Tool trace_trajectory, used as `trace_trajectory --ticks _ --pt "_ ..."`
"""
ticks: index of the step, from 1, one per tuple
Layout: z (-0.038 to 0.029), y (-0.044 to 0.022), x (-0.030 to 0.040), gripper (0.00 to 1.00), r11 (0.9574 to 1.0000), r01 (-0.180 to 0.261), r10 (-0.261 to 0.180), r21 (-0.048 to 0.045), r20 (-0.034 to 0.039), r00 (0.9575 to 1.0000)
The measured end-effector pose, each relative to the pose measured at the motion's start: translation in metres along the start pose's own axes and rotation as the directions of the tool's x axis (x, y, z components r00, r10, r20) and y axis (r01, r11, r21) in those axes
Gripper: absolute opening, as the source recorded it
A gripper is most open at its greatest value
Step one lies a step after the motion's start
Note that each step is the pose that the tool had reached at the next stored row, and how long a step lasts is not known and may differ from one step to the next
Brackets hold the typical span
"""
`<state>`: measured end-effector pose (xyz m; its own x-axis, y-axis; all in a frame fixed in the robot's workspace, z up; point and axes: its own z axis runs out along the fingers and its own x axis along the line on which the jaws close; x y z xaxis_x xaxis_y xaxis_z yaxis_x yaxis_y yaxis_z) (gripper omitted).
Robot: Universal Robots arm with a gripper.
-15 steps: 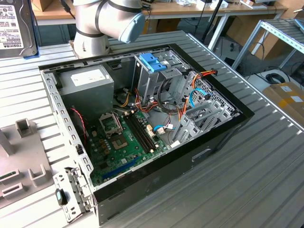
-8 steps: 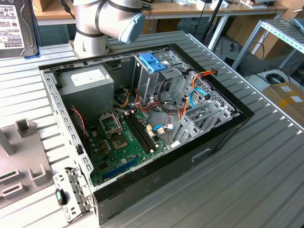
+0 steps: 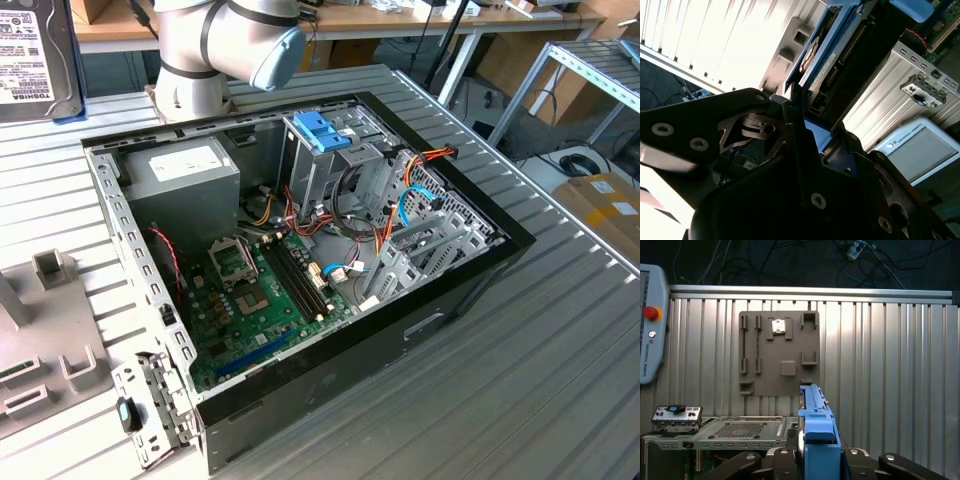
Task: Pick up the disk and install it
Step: 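Pick up the disk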
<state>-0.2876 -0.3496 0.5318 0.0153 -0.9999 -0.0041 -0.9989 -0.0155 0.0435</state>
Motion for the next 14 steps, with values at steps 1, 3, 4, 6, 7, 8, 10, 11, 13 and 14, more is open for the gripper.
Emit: trace_trajectory --ticks 1,3,4,6,7,8,10,11,13,14 --pt "0.0000 -0.0003 0.0000 0.37 1.0000 0.000 0.000 0.0000 0.0001 1.0000" --pt "0.0000 -0.0008 0.0000 0.37 1.0000 0.000 0.000 0.0000 0.0001 1.0000" --pt "0.0000 -0.0012 0.0000 0.37 1.0000 0.000 0.000 0.0000 0.0001 1.0000" --pt "0.0000 -0.0016 0.0000 0.37 1.0000 0.000 0.000 0.0000 0.0000 1.0000" --pt "-0.0001 -0.0019 0.0001 0.37 1.0000 0.000 0.000 0.0000 0.0000 1.0000" --pt "-0.0001 -0.0022 0.0001 0.37 1.0000 0.000 0.000 0.0000 0.0000 1.0000" --pt "-0.0001 -0.0025 0.0001 0.37 1.0000 0.000 0.000 0.0000 0.0000 1.0000" --pt "-0.0001 -0.0028 0.0002 0.37 1.0000 0.000 0.000 0.0000 0.0000 1.0000" --pt "-0.0002 -0.0039 0.0002 0.37 1.0000 0.000 0.000 -0.0001 -0.0001 1.0000" --pt "-0.0002 -0.0044 0.0002 0.37 1.0000 0.000 0.000 -0.0001 0.0000 1.0000"
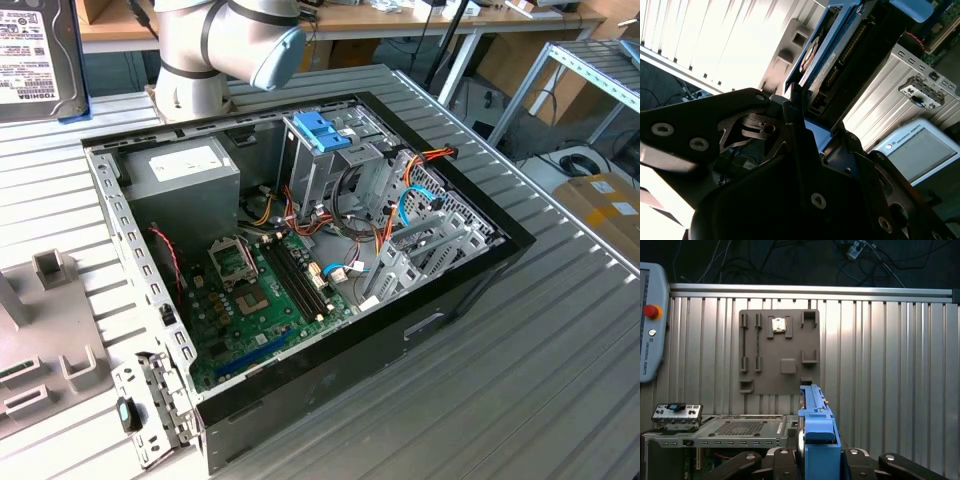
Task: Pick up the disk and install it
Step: 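Pick up the disk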
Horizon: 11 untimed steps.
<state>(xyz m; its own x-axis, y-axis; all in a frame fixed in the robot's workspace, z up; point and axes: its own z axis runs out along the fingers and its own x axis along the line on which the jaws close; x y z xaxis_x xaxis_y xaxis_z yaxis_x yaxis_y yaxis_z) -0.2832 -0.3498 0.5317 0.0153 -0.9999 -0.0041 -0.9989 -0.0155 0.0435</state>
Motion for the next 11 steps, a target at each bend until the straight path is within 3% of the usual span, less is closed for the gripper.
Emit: trace_trajectory --ticks 6,11 --pt "0.0000 -0.0019 0.0014 0.37 1.0000 0.000 0.000 0.0002 0.0001 1.0000" --pt "0.0000 -0.0021 0.0076 0.37 1.0000 0.000 0.000 0.0001 0.0001 1.0000"
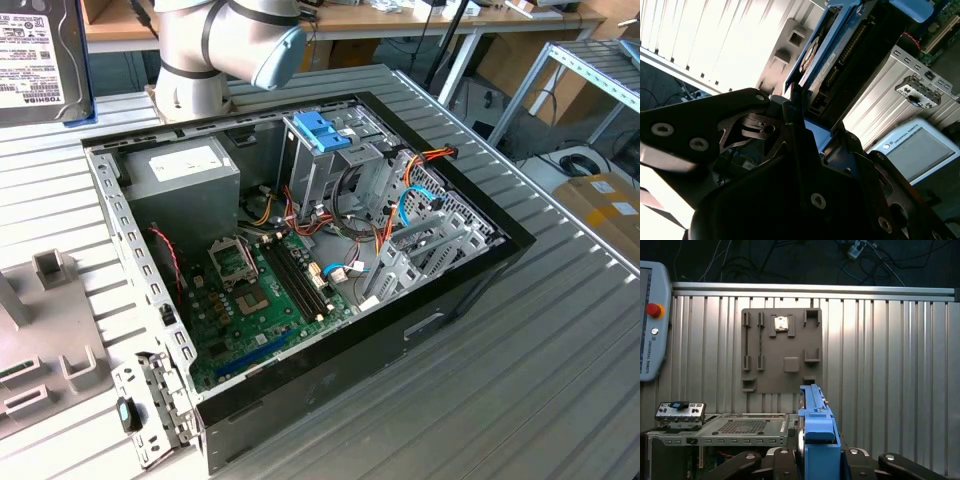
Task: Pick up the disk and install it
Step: 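Pick up the disk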
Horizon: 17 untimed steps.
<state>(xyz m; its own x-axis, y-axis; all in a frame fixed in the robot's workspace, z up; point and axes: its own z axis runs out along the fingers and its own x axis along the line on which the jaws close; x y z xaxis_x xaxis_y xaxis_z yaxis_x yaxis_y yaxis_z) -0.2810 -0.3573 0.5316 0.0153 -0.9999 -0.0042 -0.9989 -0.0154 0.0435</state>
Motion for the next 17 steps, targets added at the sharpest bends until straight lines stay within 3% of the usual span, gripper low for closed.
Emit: trace_trajectory --ticks 8,17 --pt "0.0001 0.0000 0.0067 0.37 1.0000 0.000 0.000 0.0000 0.0000 1.0000" --pt "0.0001 0.0001 0.0190 0.37 1.0000 0.000 0.000 0.0000 0.0000 1.0000"
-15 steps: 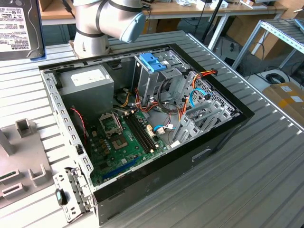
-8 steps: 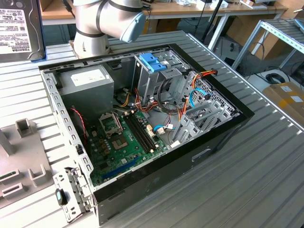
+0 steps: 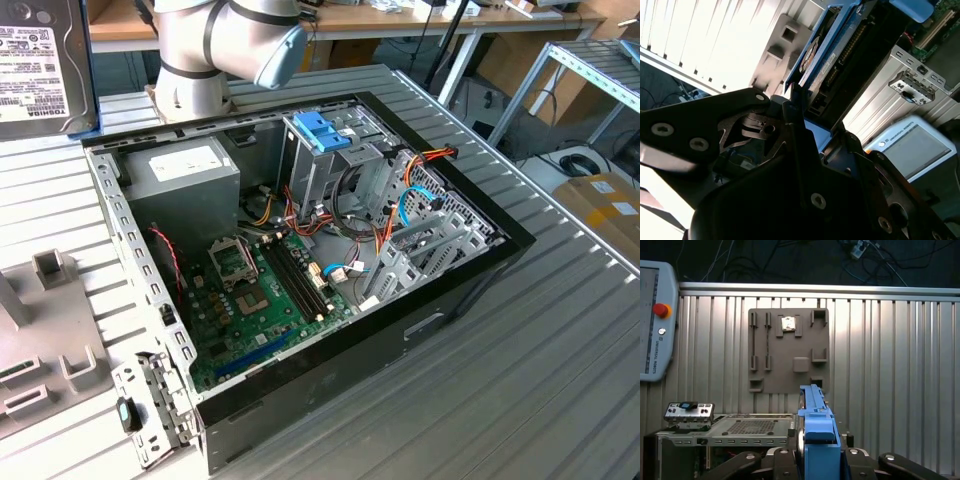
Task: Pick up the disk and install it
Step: 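Pick up the disk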
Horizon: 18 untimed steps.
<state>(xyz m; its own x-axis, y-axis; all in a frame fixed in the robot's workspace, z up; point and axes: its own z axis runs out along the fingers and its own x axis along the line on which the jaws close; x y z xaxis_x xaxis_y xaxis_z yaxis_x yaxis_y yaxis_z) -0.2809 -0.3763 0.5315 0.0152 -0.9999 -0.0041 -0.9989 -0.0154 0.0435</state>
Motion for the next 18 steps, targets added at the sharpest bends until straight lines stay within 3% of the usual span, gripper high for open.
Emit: trace_trajectory --ticks 9,18 --pt "0.0000 0.0002 0.0125 0.37 1.0000 0.000 0.000 0.0001 0.0001 1.0000" --pt "0.0002 -0.0042 0.0169 0.37 1.0000 0.000 0.000 0.0000 0.0000 1.0000"
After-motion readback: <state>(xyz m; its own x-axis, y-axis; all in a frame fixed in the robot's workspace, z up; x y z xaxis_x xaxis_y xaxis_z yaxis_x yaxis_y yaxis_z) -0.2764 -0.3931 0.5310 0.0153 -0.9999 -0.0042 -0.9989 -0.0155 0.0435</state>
